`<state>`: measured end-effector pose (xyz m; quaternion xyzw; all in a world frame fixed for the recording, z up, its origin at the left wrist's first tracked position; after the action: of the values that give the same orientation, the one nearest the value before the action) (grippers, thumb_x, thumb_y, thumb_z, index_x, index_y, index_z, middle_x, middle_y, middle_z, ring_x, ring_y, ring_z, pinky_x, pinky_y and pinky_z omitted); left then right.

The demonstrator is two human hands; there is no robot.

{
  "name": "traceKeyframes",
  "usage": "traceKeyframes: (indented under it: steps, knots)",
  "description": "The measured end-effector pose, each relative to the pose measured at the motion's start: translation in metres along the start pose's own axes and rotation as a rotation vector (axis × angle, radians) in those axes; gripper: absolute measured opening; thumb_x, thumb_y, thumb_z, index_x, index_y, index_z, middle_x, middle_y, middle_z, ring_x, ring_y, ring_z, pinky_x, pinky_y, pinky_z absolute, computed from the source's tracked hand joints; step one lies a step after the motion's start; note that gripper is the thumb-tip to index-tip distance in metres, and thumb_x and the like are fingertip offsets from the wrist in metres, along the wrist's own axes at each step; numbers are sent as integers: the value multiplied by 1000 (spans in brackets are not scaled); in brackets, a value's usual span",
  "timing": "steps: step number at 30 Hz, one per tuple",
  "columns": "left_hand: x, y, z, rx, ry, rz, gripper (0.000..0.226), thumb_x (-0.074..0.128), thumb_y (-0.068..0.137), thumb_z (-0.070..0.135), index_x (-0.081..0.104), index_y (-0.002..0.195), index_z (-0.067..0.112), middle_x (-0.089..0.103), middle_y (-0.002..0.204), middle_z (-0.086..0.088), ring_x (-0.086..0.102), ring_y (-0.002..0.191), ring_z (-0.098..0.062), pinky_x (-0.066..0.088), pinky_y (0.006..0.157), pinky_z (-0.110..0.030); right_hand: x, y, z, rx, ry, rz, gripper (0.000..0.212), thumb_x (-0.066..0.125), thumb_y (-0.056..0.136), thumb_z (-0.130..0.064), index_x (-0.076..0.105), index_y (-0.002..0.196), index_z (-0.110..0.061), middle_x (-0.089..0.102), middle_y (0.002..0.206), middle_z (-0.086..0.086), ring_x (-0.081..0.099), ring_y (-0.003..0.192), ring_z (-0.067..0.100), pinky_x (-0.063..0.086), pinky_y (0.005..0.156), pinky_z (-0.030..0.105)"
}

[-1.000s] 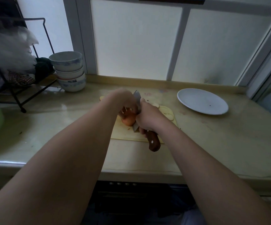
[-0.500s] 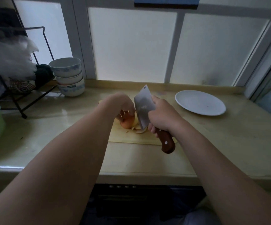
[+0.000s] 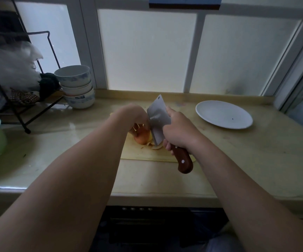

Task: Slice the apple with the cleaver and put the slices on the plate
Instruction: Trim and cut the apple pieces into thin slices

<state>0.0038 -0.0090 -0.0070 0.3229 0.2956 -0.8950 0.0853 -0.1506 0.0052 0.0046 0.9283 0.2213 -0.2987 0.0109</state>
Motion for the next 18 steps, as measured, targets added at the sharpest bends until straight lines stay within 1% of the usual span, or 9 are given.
traceKeyframes:
  steps: [3, 5, 7, 10, 12, 15, 17, 18]
  knots:
    - [0, -1, 0, 3, 2, 3, 37, 63, 96, 3, 54, 132, -3, 54, 108, -17, 59, 118, -35, 54, 100, -43, 1, -4, 2, 8, -3, -8, 95, 37, 88, 5, 9, 167, -40, 73, 84, 18, 68, 57, 23, 56, 49, 31]
    - [0, -2, 0, 4, 3, 7, 38, 63, 96, 3, 54, 132, -3, 55, 109, -17, 59, 117, -35, 54, 100, -42, 2, -7, 1, 2, -19, -11, 96, 38, 88, 5, 7, 167, -40, 72, 88, 17, 67, 54, 20, 56, 49, 30]
    - [0, -2, 0, 9, 0, 9, 37, 63, 96, 3, 54, 131, -4, 56, 108, -17, 60, 117, -36, 54, 100, -43, 2, -10, 0, -7, -38, -9, 95, 39, 89, 4, 6, 167, -40, 71, 86, 15, 66, 50, 17, 54, 47, 28]
    - [0, -2, 0, 17, -3, 16, 35, 63, 95, 1, 55, 129, -3, 55, 97, -15, 60, 116, -36, 54, 99, -44, 3, -12, -2, -10, -74, -12, 95, 41, 90, 3, 4, 167, -39, 71, 87, 14, 66, 51, 16, 54, 48, 28]
    - [-1, -1, -1, 25, 4, 20, 35, 64, 94, 1, 56, 128, -3, 57, 103, -17, 60, 115, -36, 55, 98, -44, 4, -13, -4, -9, -88, -18, 95, 41, 91, 3, 3, 167, -39, 70, 90, 14, 66, 51, 16, 54, 48, 28]
    - [-1, 1, -1, 34, 17, 24, 35, 64, 94, 2, 56, 128, -3, 59, 122, -20, 62, 114, -36, 55, 98, -44, 4, -11, -6, -7, -98, -15, 95, 41, 91, 3, 4, 167, -38, 71, 98, 16, 65, 49, 15, 53, 47, 27]
    - [-1, 1, 0, 41, 19, 26, 35, 64, 95, 3, 55, 128, -3, 58, 127, -21, 61, 116, -37, 55, 98, -44, 4, -10, -6, -5, -103, -13, 96, 41, 89, 4, 4, 167, -38, 70, 104, 18, 65, 48, 15, 53, 48, 27]
    - [-1, 2, 0, 44, 24, 27, 36, 64, 95, 3, 55, 129, -2, 58, 127, -20, 61, 116, -36, 55, 99, -44, 4, -10, -6, -3, -105, -13, 96, 41, 89, 4, 4, 167, -38, 70, 102, 17, 65, 48, 15, 53, 48, 28]
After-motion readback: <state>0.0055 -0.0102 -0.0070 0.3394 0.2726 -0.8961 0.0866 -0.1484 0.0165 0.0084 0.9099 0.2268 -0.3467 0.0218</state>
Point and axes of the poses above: each hand's wrist, its own y-axis towards the middle knuckle, its own x-axis out of the palm, z = x × y, the point moved 5 cm from there along y, towards the middle knuckle
